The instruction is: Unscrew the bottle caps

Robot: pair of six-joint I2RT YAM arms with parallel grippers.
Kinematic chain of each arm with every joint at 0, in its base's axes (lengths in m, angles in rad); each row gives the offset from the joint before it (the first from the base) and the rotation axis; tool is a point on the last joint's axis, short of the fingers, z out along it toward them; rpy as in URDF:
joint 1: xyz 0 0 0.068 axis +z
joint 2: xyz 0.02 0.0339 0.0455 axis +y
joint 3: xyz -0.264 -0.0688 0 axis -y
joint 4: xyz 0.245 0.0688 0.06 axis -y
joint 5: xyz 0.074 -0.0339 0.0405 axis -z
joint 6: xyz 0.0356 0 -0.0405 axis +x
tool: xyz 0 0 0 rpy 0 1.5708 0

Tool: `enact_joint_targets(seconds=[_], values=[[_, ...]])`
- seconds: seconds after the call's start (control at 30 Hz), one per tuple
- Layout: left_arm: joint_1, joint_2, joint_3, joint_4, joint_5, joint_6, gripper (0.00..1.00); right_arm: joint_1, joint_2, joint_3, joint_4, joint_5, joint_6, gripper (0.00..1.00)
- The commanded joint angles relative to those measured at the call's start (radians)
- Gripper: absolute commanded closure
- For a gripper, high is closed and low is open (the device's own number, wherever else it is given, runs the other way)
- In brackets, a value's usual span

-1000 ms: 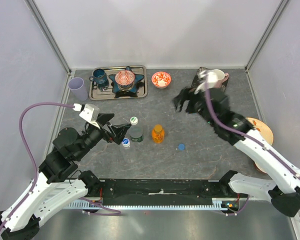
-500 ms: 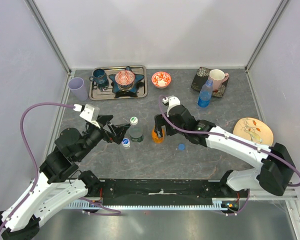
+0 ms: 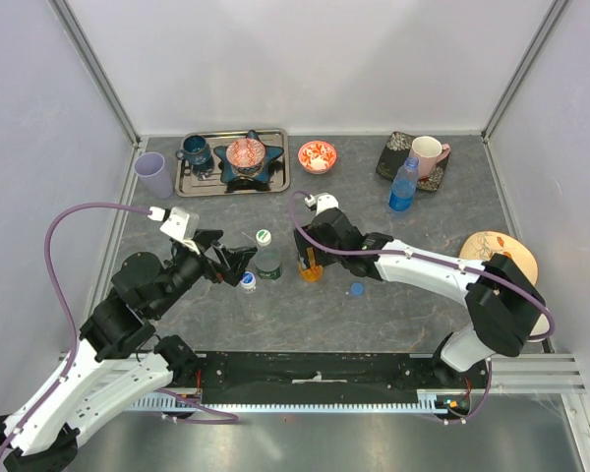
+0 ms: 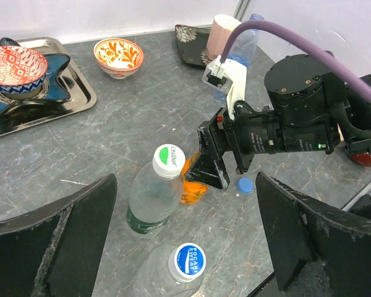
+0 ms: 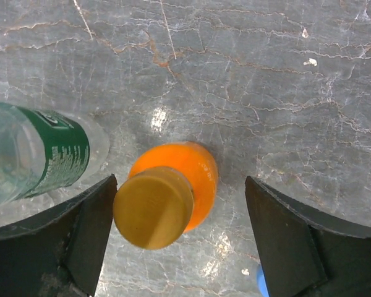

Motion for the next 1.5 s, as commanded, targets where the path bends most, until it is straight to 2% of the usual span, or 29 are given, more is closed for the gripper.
enact_joint_targets(seconds=[0.0, 0.1, 0.23, 0.37, 0.47, 0.57, 0.7, 0.77, 0.87, 0.9, 0.97, 1.0, 1.07, 1.1, 1.2, 1.3, 1.47], values=[[0.0, -0.015, 0.0, 0.002, -0.018, -0.023, 0.01, 0.001, 0.022, 0.041, 0.075, 0.035, 0.028, 0.13], [0.0, -0.024, -0.003, -0.003, -0.021, -0.022, 0.01, 0.001, 0.025, 0.033, 0.092, 0.021, 0.032, 0.26], [0.0, -0.032, -0.01, -0.004, -0.021, -0.025, 0.01, 0.001, 0.006, 0.015, 0.096, 0.018, 0.035, 0.5], [0.0, -0.031, -0.009, -0.004, -0.024, -0.022, 0.01, 0.002, -0.07, 0.001, 0.063, 0.043, 0.04, 0.58], [0.0, -0.023, 0.003, -0.003, -0.025, -0.011, 0.01, 0.001, -0.241, 0.005, -0.011, 0.059, 0.045, 0.6], [0.0, -0.003, 0.034, 0.002, -0.041, 0.012, 0.01, 0.002, -0.381, 0.051, -0.126, 0.067, 0.048, 0.61], [0.0, 0.04, 0.088, 0.052, -0.068, 0.036, 0.0, 0.001, -0.475, 0.178, -0.298, 0.049, 0.071, 0.62], [0.0, 0.066, 0.109, 0.1, -0.067, 0.036, 0.0, 0.001, -0.495, 0.22, -0.333, -0.006, 0.089, 0.72], [0.002, 0.149, 0.186, 0.132, 0.048, 0.033, 0.0, 0.001, -0.515, 0.269, -0.347, -0.127, 0.121, 0.86], [0.002, 0.181, 0.244, 0.132, 0.182, 0.035, 0.0, 0.001, -0.518, 0.28, -0.334, -0.158, 0.127, 0.89], [0.002, 0.268, 0.299, 0.134, 0.334, 0.027, 0.01, 0.001, -0.533, 0.285, -0.317, -0.239, 0.137, 0.96], [0.004, 0.293, 0.334, 0.146, 0.484, 0.021, 0.01, 0.002, -0.538, 0.288, -0.303, -0.261, 0.138, 0.99], [0.005, 0.345, 0.356, 0.195, 0.63, 0.007, 0.0, 0.001, -0.552, 0.291, -0.289, -0.325, 0.14, 1.0], [0.008, 0.36, 0.367, 0.212, 0.766, 0.001, 0.01, 0.001, -0.557, 0.295, -0.274, -0.35, 0.138, 1.0], [0.013, 0.434, 0.393, 0.235, 0.946, -0.02, 0.0, 0.001, -0.573, 0.297, -0.24, -0.404, 0.144, 1.0], [0.011, 0.48, 0.388, 0.234, 1.001, -0.027, 0.0, 0.002, -0.587, 0.308, -0.215, -0.422, 0.14, 1.0], [0.011, 0.505, 0.364, 0.232, 0.999, -0.005, 0.0, 0.002, -0.572, 0.347, -0.182, -0.473, 0.14, 1.0]])
